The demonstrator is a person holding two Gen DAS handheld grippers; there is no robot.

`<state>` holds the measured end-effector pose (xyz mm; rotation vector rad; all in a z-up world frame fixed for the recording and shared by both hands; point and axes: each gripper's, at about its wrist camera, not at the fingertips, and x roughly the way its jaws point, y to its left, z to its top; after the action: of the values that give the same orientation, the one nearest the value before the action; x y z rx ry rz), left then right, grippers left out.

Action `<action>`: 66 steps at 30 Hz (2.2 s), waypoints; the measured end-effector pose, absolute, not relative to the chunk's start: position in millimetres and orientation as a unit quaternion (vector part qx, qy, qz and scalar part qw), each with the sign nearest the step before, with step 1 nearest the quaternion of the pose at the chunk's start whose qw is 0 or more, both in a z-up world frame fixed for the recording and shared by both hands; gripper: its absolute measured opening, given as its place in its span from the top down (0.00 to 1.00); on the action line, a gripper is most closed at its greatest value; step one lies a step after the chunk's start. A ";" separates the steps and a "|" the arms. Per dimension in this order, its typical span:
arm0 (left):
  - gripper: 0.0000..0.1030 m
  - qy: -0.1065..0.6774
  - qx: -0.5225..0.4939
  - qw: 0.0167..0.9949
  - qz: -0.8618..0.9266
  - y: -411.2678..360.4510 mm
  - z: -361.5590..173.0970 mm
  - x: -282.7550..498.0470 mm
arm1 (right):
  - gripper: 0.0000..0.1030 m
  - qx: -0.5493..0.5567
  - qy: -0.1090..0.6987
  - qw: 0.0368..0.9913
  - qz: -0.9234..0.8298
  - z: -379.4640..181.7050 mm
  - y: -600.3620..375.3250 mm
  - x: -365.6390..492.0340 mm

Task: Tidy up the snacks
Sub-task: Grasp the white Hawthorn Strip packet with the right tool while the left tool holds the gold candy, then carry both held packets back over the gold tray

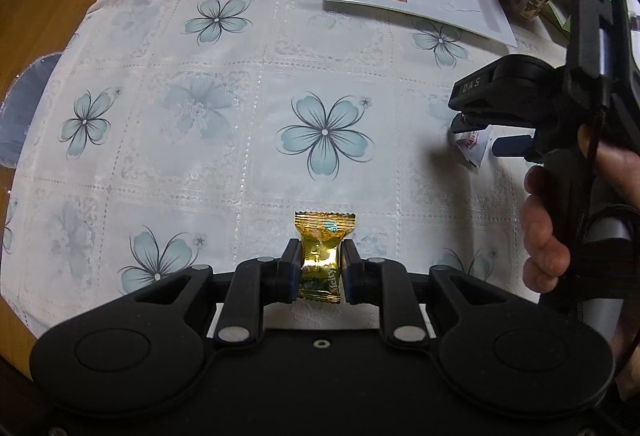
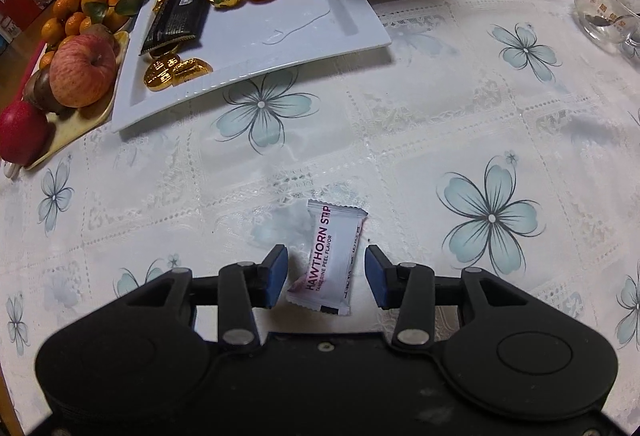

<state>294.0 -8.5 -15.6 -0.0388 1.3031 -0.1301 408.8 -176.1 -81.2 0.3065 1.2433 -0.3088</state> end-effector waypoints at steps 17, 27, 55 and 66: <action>0.73 0.598 -0.020 0.799 -0.060 -1.8 -10.1 292.1 | 0.78 0.098 0.591 0.786 -0.151 -81.5 -172.1 398.6; 0.73 0.592 -0.008 0.804 -0.055 1.1 -16.0 283.1 | 0.78 0.154 0.588 0.784 -0.124 -44.8 -203.6 341.6; 0.73 0.520 0.003 0.844 -0.136 -8.6 -0.8 128.8 | 0.77 0.196 0.524 0.828 -0.046 1.2 -240.6 81.6; 0.73 0.506 0.006 0.844 -0.177 -43.0 -5.9 91.4 | 0.77 0.218 0.497 0.839 -0.030 -11.7 -243.2 50.0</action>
<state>91.4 -43.0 -5.9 0.0129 1.0687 -0.3733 50.0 -243.2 -11.7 0.4610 1.0517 -0.0634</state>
